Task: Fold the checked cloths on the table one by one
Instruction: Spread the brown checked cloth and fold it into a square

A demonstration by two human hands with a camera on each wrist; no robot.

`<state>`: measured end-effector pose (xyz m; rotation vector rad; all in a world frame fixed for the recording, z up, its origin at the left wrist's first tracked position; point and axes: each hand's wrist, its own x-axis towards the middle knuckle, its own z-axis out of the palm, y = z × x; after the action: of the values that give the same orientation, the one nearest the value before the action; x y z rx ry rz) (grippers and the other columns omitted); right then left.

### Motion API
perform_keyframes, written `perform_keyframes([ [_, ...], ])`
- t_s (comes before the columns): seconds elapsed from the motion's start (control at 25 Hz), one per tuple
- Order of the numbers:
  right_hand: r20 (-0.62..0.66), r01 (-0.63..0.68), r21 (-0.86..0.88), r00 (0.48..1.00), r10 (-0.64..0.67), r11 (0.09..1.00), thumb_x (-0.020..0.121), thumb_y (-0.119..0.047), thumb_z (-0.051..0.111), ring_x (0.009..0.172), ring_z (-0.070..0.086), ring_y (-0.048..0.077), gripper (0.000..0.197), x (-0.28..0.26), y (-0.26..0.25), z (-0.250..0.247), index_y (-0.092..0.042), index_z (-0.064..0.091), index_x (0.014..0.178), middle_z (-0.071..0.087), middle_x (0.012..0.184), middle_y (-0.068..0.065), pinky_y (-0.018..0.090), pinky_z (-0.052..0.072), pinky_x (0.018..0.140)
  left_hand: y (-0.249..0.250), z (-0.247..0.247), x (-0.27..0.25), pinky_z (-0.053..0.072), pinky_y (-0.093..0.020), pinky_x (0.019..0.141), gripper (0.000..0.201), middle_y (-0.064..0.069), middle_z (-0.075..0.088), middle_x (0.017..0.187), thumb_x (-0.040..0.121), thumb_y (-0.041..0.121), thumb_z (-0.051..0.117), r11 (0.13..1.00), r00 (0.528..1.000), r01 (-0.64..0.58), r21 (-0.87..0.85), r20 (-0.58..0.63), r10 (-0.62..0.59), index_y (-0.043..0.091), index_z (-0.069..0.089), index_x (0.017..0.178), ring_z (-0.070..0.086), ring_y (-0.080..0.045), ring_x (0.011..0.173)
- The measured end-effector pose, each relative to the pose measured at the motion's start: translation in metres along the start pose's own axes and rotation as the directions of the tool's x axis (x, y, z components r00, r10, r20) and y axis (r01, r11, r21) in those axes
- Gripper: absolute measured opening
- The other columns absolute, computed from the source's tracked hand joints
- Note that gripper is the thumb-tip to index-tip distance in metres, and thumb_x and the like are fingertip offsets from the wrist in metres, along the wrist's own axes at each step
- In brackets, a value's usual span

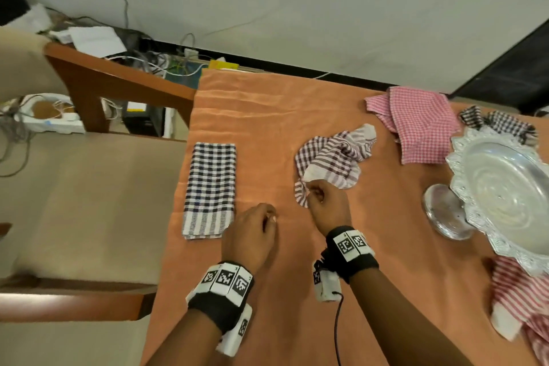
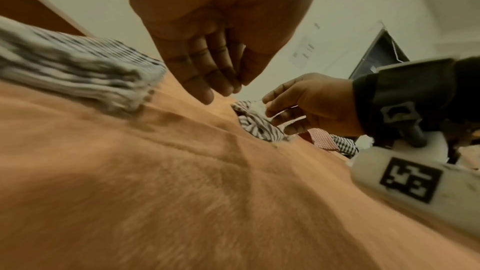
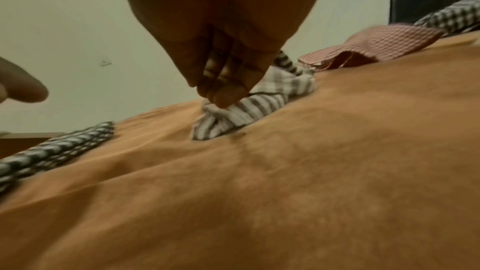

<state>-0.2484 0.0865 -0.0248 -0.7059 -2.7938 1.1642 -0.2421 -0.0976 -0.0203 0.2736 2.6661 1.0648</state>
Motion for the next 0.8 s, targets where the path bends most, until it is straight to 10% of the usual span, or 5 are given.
perform_keyframes([
  [0.24, -0.012, 0.066, -0.294, 0.997, -0.073, 0.953, 0.086, -0.014, 0.058, 0.094, 0.062, 0.025, 0.024, 0.028, 0.037, -0.044, -0.014, 0.066, 0.108, 0.067, 0.105, 0.005, 0.033, 0.049, 0.077, 0.055, 0.039, 0.061, 0.048, -0.039, 0.074, 0.028, 0.001, 0.053, 0.118, 0.093, 0.022, 0.046, 0.936, 0.966, -0.247, 0.252, 0.143, 0.216, 0.022, 0.053, 0.120, 0.052, -0.023, 0.104],
  [0.8, 0.205, 0.188, -0.418, 0.973, -0.110, 0.889, 0.093, -0.025, 0.050, 0.099, 0.055, 0.028, 0.023, 0.061, 0.066, -0.036, -0.016, 0.065, 0.108, 0.057, 0.107, 0.007, 0.038, 0.050, 0.074, 0.060, 0.071, 0.112, 0.050, -0.036, 0.074, 0.025, -0.001, 0.055, 0.118, 0.096, 0.027, 0.045, 0.889, 0.979, -0.171, 0.425, 0.178, 0.104, 0.021, 0.061, 0.114, 0.057, -0.023, 0.099],
])
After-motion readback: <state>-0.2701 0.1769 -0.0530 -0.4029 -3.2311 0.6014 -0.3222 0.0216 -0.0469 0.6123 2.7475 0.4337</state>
